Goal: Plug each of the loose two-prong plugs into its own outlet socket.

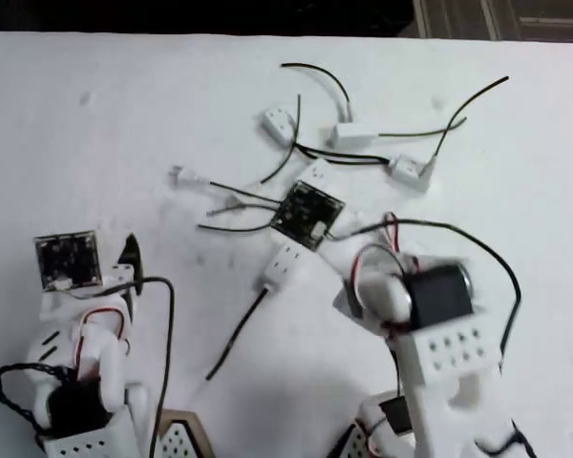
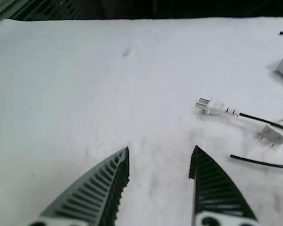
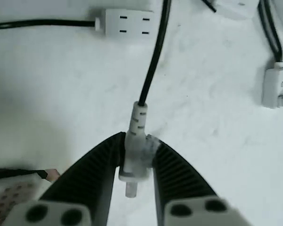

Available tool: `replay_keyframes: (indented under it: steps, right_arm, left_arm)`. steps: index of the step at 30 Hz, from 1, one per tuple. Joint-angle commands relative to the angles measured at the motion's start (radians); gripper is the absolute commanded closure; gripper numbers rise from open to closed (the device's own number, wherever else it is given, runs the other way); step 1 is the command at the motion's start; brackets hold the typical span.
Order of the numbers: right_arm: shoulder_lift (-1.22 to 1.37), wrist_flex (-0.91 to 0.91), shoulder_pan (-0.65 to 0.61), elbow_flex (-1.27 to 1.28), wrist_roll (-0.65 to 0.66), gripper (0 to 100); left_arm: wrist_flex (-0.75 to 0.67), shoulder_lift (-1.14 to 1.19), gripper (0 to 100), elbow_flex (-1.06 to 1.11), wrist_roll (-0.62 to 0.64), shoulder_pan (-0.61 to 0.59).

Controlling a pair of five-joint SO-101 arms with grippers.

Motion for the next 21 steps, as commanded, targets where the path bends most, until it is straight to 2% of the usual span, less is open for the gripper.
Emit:
replay_keyframes:
  steps: [1, 7, 13, 15, 18, 21]
  right_arm:
    - [-0.077, -0.002, -0.013, -0.011, -0.060, 98.1]
    - [-0.166, -0.081, -0.062, -0.011, -0.213, 98.1]
    - [-0.274, -0.113, -0.263, -0.009, -0.351, 98.1]
    - [-0.289, -0.134, -0.325, -0.005, -0.388, 98.0]
    - [-0.288, -0.153, -0.418, -0.002, -0.417, 98.0]
    - [-0.288, -0.186, -0.484, 0.032, -0.420, 98.0]
  left_arm:
    - [-0.023, -0.007, 78, -0.097, 0.058, 0.022]
    - [-0.023, -0.005, 78, -0.149, 0.064, 0.177]
    - [-0.023, -0.005, 78, -0.218, 0.068, 0.334]
    - [-0.023, -0.005, 78, -0.241, 0.112, 0.380]
    - [-0.023, -0.005, 78, -0.262, 0.187, 0.443]
    - [-0.023, -0.007, 78, -0.265, 0.196, 0.509]
